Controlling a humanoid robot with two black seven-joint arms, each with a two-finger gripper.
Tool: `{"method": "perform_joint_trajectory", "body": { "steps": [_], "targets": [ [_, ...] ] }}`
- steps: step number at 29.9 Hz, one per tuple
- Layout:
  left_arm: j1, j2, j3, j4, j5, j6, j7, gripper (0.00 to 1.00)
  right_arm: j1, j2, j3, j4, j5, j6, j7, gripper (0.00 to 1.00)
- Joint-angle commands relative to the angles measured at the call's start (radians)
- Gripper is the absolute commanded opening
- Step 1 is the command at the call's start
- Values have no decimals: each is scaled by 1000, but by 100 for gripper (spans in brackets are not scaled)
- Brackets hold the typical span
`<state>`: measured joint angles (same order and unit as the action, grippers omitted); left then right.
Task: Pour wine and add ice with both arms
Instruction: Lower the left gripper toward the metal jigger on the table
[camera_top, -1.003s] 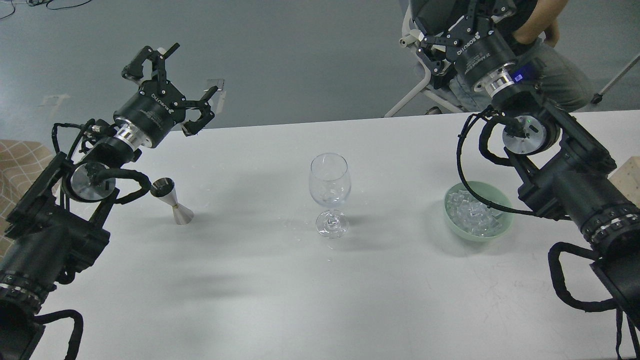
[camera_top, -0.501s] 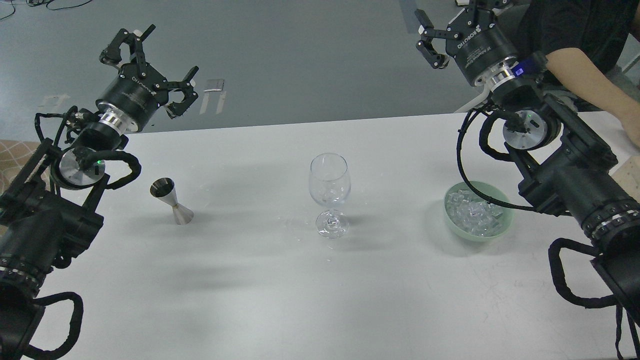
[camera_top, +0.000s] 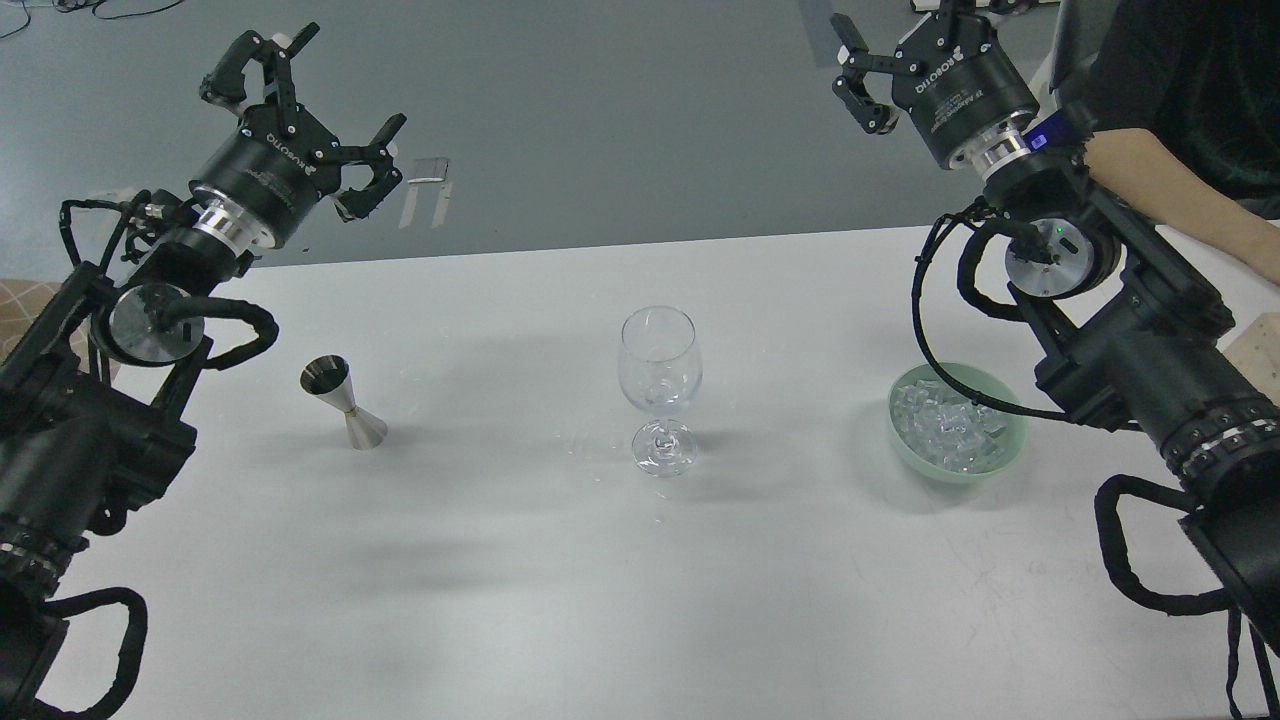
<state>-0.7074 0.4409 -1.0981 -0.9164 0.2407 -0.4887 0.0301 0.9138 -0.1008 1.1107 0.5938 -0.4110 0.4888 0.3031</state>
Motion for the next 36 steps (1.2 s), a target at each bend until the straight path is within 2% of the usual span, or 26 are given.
{"method": "perform_joint_trajectory", "body": {
  "steps": [1,36],
  "targets": [
    [35,13,-3,-81,55,0,1,99,0,1,0,1,0,0,-1,100],
    [59,18,-51,-104,77,0,1,99,2,-4,-3,35,-2,0,-1,100]
  ]
}}
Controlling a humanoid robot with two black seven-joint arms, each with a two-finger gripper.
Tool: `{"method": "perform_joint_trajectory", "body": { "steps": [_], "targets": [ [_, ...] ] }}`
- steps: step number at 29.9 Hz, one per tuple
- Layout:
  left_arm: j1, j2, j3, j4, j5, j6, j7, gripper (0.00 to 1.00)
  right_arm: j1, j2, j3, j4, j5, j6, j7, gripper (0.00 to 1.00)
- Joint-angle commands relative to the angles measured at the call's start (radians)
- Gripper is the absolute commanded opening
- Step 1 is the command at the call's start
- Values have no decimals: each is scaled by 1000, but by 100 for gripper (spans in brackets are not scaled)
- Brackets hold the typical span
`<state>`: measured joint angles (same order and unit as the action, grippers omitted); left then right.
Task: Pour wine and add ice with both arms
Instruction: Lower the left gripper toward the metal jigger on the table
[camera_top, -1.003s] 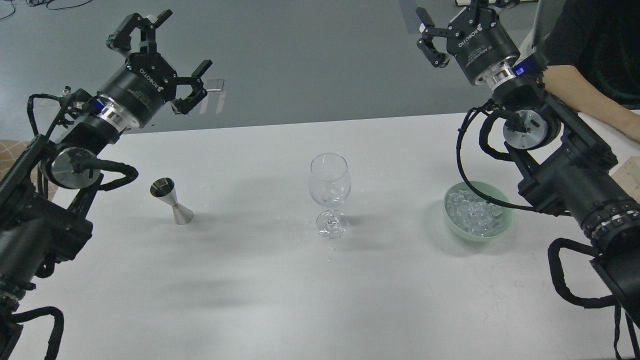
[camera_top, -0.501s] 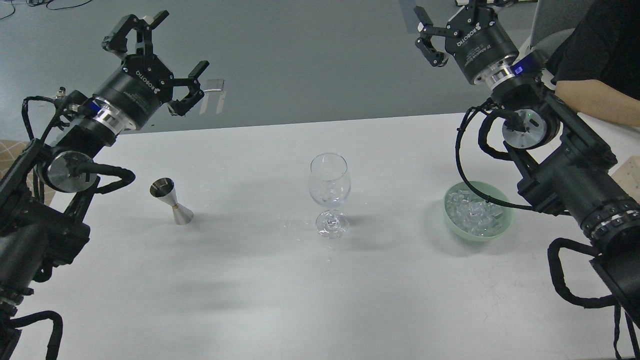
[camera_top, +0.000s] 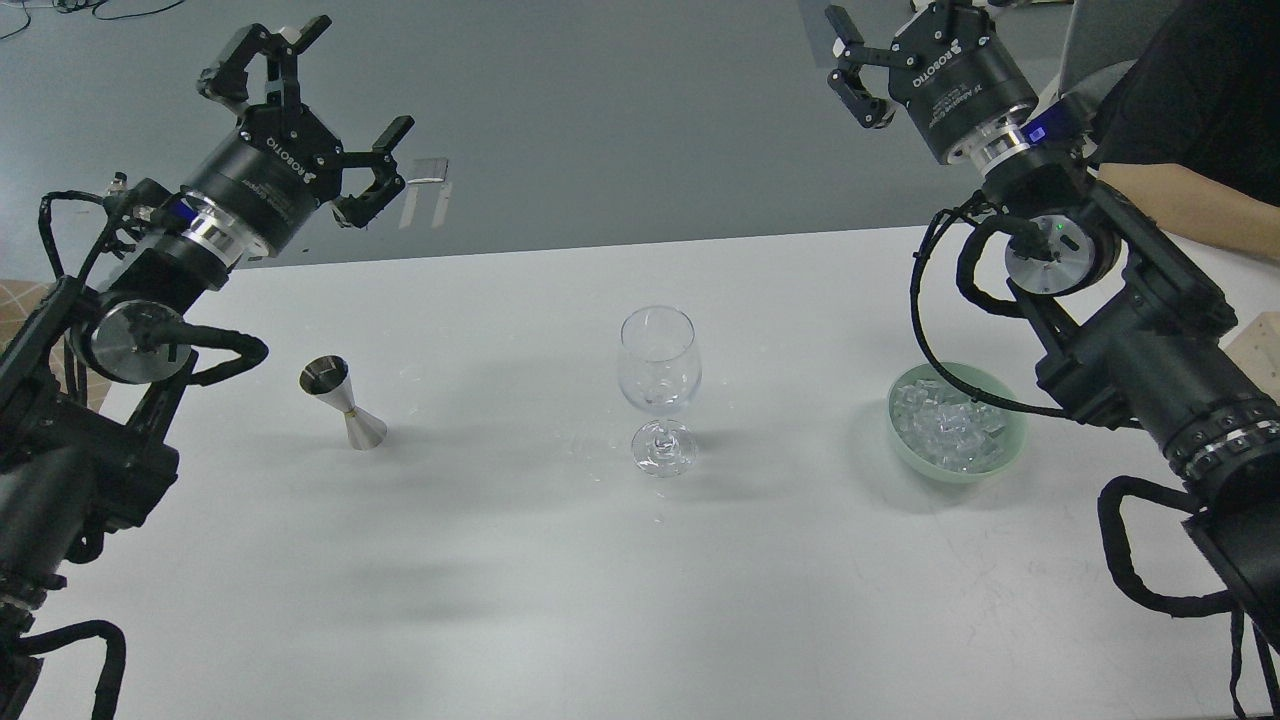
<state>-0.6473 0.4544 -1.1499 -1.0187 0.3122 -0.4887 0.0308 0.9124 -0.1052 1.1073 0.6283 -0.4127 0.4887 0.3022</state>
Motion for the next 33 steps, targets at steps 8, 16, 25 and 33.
{"method": "perform_joint_trajectory", "body": {
  "steps": [8,16,25,33],
  "targets": [
    [0,66,2,-41,7,0,0,99,5,1,0,1,-1,0,0,100],
    [57,95,-11,-118,1,0,1,99,6,4,2,2,-1,0,0,100],
    [115,116,-70,-169,-2,0,12,99,8,2,0,4,-1,0,0,100],
    [117,116,-77,-169,-27,0,15,99,13,2,-3,8,-1,0,0,100]
  ]
}}
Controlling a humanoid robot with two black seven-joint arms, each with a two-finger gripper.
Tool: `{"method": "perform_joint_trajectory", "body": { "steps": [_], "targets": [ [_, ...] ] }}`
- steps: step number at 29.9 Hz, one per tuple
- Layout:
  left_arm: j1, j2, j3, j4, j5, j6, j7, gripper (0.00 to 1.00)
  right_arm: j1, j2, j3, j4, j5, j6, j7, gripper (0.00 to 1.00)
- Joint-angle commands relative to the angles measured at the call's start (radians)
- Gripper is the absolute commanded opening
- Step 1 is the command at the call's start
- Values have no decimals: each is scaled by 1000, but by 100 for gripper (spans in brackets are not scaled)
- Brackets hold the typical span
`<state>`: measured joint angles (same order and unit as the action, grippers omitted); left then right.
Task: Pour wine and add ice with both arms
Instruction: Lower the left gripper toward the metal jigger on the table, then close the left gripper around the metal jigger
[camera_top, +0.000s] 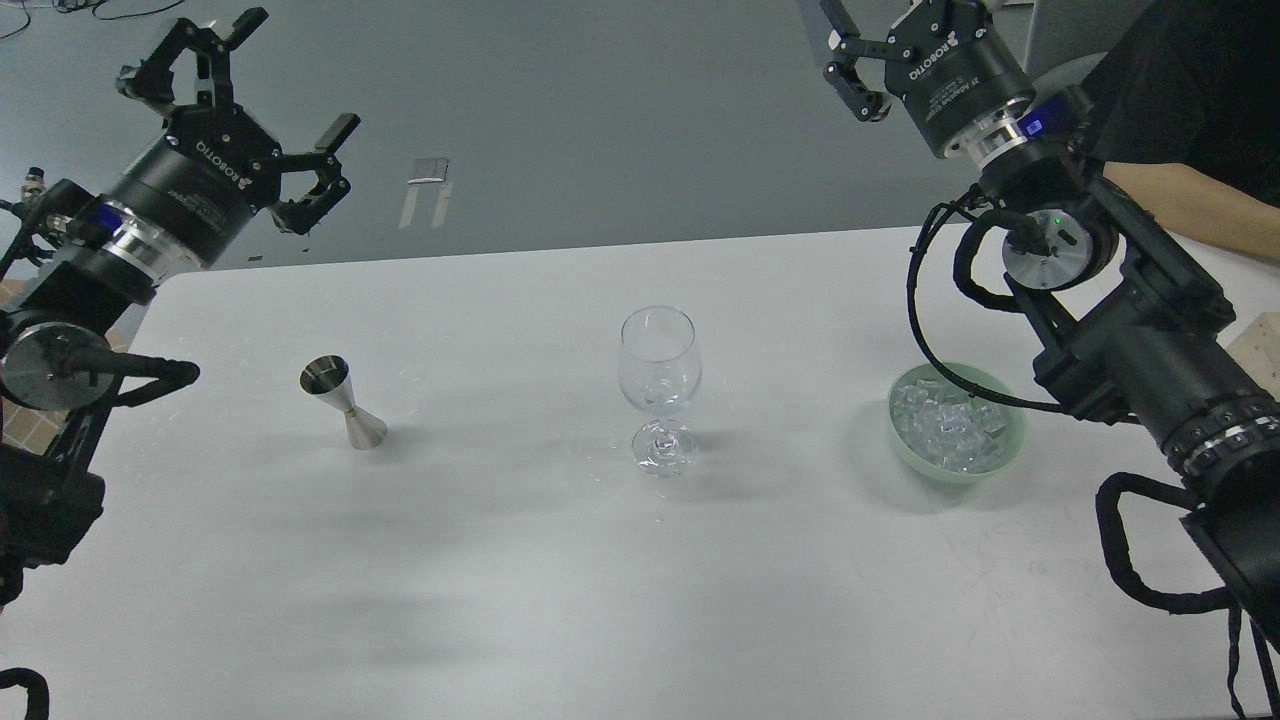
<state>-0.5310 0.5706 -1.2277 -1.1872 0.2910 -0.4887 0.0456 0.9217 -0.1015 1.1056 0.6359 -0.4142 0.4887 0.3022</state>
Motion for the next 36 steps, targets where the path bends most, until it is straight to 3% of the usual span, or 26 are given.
{"method": "perform_joint_trajectory", "body": {
  "steps": [1,7,16,17,22,26,32,36],
  "targets": [
    [0,0,1,0,-6,0,2,99,5,-1,-3,1,0,0,-2,100],
    [0,3,-1,-2,-15,0,11,99,11,-3,-3,1,0,0,-2,100],
    [81,49,-59,-54,-173,0,123,98,11,-1,-6,1,-3,0,-2,100],
    [118,67,-65,-77,-206,0,143,98,11,-1,-6,1,-3,0,-2,100],
    [281,94,-157,-190,-340,4,149,96,11,-1,-6,1,-5,0,-2,100],
    [491,92,-295,-343,-392,71,174,96,11,-1,-6,1,-5,0,-5,100],
    [713,80,-414,-443,-496,126,200,96,11,0,-9,1,-6,0,-5,100],
    [786,51,-429,-479,-507,182,200,96,11,3,-9,-1,-6,0,-5,100]
  ]
}}
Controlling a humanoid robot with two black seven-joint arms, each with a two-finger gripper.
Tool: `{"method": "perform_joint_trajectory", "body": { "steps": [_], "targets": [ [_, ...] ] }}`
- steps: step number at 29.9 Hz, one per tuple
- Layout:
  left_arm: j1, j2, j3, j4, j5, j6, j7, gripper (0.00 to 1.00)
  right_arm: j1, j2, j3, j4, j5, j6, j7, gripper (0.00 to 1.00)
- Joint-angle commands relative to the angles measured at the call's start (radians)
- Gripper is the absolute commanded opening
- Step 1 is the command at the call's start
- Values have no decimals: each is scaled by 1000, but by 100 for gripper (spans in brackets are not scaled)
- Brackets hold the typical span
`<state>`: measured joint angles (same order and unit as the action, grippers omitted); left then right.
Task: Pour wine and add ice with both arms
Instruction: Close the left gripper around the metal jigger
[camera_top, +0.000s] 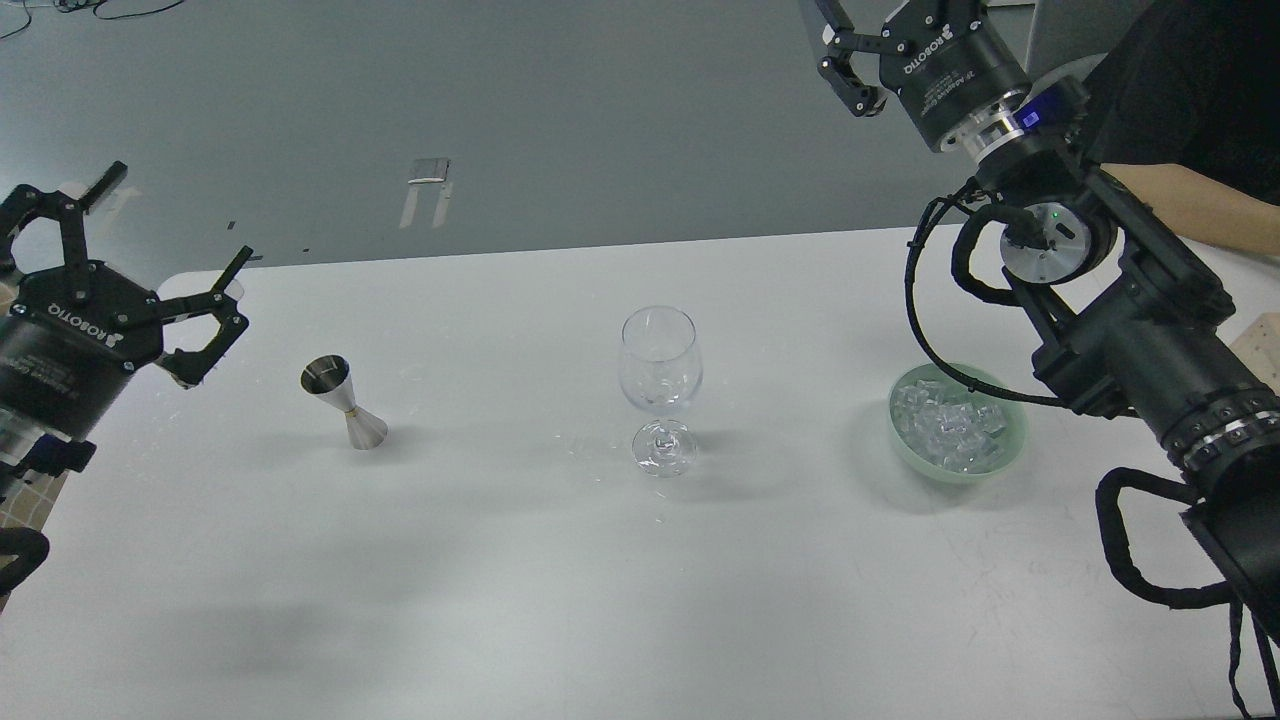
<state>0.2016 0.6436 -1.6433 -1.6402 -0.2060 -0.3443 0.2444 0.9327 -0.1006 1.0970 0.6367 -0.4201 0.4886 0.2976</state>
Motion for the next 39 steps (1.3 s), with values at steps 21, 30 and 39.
{"method": "perform_joint_trajectory", "body": {
  "steps": [21,30,39],
  "targets": [
    [61,-318,2,60,168,223,79,98,-3,-4,-2,0,-5,0,-5,100],
    [-17,-366,7,155,194,298,75,98,-3,-4,-2,0,-5,0,-5,100],
    [-87,-394,48,198,217,355,76,98,-5,-4,-2,0,-5,0,-6,100]
  ]
}}
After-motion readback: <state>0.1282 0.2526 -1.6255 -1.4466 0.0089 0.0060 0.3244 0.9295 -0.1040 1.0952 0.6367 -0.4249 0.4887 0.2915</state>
